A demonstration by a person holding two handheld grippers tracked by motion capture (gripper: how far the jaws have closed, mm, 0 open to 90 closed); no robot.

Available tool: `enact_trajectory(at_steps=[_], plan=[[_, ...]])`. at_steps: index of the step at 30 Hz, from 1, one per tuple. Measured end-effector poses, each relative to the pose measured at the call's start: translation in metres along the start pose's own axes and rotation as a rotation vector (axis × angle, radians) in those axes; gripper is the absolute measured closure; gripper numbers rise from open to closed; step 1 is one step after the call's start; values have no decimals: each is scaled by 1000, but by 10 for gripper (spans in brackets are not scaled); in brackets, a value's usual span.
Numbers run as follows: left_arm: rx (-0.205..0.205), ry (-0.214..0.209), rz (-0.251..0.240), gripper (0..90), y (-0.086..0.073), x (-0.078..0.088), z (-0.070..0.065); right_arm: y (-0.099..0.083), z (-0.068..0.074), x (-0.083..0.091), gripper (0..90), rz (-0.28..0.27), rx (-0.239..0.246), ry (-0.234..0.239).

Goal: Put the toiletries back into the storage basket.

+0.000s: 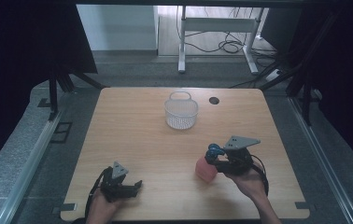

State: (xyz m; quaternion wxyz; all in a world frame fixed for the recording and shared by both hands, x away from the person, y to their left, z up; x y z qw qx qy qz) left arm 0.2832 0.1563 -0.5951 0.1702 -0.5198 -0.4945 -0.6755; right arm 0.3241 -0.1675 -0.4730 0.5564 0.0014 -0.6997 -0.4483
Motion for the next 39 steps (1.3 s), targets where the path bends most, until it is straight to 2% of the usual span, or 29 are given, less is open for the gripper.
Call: enact_trajectory(at_steps=[16,39], plan=[[-3,0,1,109,0,0,0,36,-14,11,531,-17,12,-9],[-4,2,0,109,0,0,0,83,-29,5,531,-25,55,-28]])
Point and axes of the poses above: each handheld gripper's, and its own axes: x roughly backward along the jaws, y roughly out of its top, z roughly to its left, the point moved 7 cm from there along -x, roughly forward along the jaws, and after that the axes turned 14 degrees about z, right-handed, at the moved point
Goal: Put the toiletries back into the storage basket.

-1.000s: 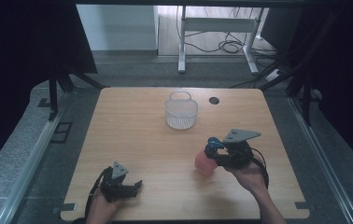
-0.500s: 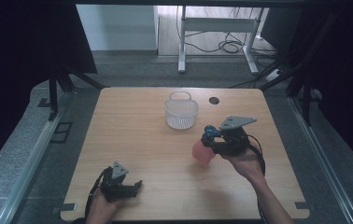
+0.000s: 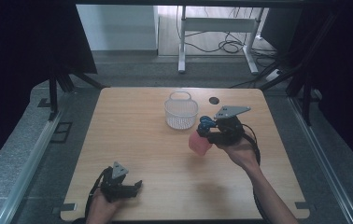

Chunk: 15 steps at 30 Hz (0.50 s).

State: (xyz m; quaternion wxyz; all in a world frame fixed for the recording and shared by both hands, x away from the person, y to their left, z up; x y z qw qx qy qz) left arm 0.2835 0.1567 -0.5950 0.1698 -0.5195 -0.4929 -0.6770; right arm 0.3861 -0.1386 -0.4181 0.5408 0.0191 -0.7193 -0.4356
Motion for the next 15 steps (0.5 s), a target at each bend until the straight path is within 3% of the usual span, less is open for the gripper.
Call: enact_trajectory(at_steps=[15], plan=[[0,1,0,109,0,0,0,24,-9,-6,531,-10,0,-2]])
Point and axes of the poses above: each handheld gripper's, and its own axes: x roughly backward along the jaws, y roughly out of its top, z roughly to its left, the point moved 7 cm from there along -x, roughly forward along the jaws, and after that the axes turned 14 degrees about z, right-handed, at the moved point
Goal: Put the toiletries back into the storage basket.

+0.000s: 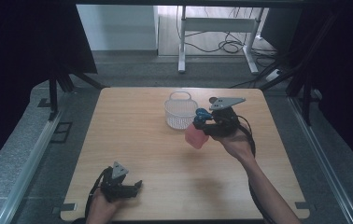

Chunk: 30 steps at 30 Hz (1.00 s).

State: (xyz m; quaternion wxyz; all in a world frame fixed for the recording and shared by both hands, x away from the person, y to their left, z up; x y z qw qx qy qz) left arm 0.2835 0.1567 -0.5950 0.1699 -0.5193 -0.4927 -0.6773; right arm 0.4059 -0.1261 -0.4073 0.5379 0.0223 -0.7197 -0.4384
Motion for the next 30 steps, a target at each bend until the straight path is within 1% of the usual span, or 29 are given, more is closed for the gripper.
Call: enact_trajectory(at_steps=[6,13,23,30], plan=[[6,-1,0,109,0,0,0,8,-4,-3,531,5,2,-16],[-2,1,-1,109,0,0,0,18,-11,-6,531,1,-5,-26],[2,-1,1,109,0,0,0,33,-22,-13,531,1,-22,-41],[2,-1,0,109,0,0,0,47,-28,-16,531,-7,-35,-51]])
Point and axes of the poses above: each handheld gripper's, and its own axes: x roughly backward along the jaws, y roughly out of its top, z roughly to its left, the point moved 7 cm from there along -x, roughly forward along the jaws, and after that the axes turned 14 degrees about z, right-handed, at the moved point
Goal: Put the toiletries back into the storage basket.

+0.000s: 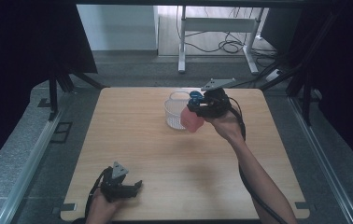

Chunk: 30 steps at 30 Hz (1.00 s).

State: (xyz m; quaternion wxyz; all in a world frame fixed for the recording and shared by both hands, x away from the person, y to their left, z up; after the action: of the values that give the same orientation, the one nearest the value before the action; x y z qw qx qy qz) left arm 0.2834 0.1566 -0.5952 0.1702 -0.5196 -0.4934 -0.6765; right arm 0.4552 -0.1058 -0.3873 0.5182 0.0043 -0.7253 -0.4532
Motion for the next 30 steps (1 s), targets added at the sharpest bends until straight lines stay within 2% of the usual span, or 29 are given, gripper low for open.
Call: enact_trajectory(at_steps=[30], plan=[[1,-1,-1,109,0,0,0,39,-30,-26,531,-10,-55,-66]])
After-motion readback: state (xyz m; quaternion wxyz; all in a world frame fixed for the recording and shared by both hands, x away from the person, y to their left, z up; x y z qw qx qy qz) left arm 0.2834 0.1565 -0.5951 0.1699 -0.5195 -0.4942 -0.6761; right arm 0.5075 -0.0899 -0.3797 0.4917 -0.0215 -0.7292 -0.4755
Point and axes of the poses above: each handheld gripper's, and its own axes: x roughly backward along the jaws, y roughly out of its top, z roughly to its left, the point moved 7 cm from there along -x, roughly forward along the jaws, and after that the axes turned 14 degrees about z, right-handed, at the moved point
